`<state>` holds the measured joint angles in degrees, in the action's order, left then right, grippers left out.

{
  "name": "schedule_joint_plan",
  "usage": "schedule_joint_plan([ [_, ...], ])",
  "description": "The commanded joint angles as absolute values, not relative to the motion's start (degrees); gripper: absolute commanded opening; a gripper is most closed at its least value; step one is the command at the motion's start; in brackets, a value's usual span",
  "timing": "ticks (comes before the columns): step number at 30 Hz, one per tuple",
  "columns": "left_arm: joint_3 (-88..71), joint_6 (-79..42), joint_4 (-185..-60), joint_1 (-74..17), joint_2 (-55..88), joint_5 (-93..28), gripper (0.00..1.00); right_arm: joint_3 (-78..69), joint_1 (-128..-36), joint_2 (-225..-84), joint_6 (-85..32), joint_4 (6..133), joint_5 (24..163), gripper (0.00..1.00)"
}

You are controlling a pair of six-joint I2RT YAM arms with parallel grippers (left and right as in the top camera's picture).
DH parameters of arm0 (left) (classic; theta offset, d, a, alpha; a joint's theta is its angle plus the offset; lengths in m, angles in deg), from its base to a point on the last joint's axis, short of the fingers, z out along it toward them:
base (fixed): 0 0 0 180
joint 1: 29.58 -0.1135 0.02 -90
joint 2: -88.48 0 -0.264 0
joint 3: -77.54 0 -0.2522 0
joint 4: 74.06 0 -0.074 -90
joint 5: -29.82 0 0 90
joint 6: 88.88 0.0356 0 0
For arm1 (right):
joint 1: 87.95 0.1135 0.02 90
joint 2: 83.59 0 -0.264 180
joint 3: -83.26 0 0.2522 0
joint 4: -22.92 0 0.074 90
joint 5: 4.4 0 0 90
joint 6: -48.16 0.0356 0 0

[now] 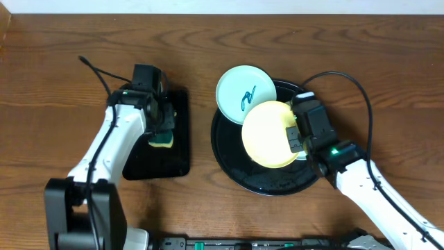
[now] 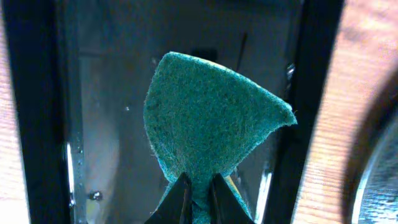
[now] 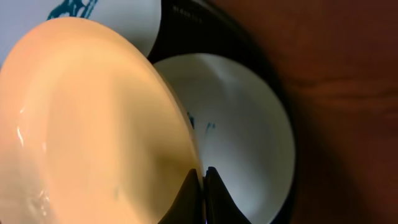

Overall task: Clean dirty plates on tray and stack at the side
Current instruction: 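Lift the yellow plate with the right gripper and tilt it upright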

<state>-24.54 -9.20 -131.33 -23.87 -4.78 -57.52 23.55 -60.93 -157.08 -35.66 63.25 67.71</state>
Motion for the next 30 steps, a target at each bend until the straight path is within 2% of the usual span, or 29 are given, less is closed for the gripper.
schedule_joint_plan([
  [1, -24.8, -6.41, -131.41, -24.15, -7.66, -58.07, 0.08, 21.49, -58.78, -156.03, -40.65, 62.11, 59.1, 0.01],
  [15, -24.8, -6.41, -130.6, -24.15, -11.23, -58.05, 0.08, 21.06, -46.33, -155.97, -57.41, 50.09, 35.47, 0.01],
  [26, -24.8, -6.41, -130.6, -24.15, -11.23, -58.05, 0.08, 21.06, -45.54, -155.97, -56.17, 50.16, 34.99, 0.01],
  [30, -24.8, -6.41, -130.6, -24.15, -11.23, -58.05, 0.08, 21.06, -46.11, -155.97, -52.45, 50.4, 35.05, 0.01],
])
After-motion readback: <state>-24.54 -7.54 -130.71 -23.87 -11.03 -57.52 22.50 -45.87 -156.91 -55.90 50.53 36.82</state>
